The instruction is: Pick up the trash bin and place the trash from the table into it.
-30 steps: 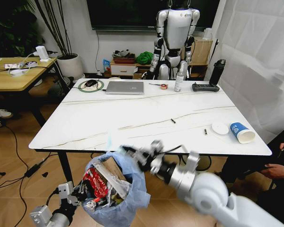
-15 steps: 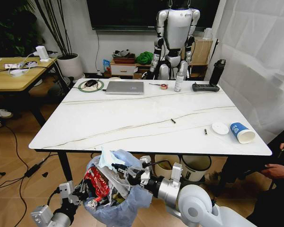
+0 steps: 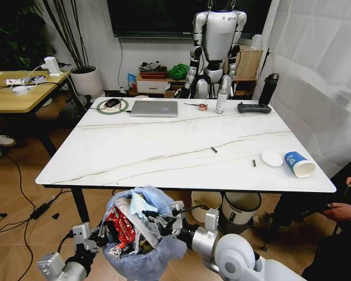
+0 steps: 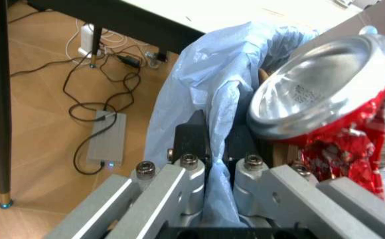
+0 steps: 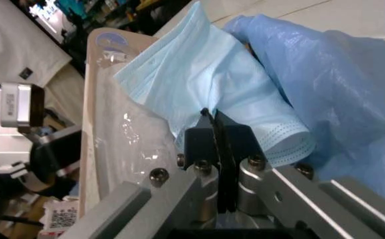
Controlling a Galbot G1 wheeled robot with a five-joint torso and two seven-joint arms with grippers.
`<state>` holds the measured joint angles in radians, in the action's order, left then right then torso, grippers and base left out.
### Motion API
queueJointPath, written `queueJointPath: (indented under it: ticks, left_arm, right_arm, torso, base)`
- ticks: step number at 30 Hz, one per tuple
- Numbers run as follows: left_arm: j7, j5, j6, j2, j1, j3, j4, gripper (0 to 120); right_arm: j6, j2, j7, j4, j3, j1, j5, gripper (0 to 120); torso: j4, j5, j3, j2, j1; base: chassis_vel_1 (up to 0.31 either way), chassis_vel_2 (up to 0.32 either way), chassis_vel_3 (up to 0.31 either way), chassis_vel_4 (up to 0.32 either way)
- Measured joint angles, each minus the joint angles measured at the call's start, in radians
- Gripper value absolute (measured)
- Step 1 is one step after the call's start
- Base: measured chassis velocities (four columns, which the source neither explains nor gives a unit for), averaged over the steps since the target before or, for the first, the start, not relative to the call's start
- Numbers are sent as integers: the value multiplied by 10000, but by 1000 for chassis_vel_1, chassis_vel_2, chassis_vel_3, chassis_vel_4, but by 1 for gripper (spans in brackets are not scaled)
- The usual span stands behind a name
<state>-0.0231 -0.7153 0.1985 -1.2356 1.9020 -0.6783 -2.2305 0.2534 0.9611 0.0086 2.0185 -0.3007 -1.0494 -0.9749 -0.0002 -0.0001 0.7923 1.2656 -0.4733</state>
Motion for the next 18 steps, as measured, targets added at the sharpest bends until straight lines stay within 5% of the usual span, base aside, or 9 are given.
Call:
queueJointPath:
  ticks: [8, 18]
  left_arm:
    - [1, 7, 0, -7, -44, 47, 58, 0]
    - [9, 21, -1, -40, -98, 115, 169, 0]
  right_arm:
    - [24, -98, 36, 275, 42, -61, 590, 1]
    - [-78, -372, -107, 840, 127, -200, 1039, 38]
  torso:
    - [0, 0, 0, 0, 0]
    - [0, 1, 0, 0, 0]
  base:
    - [0, 0, 0, 0]
    - [0, 0, 0, 0]
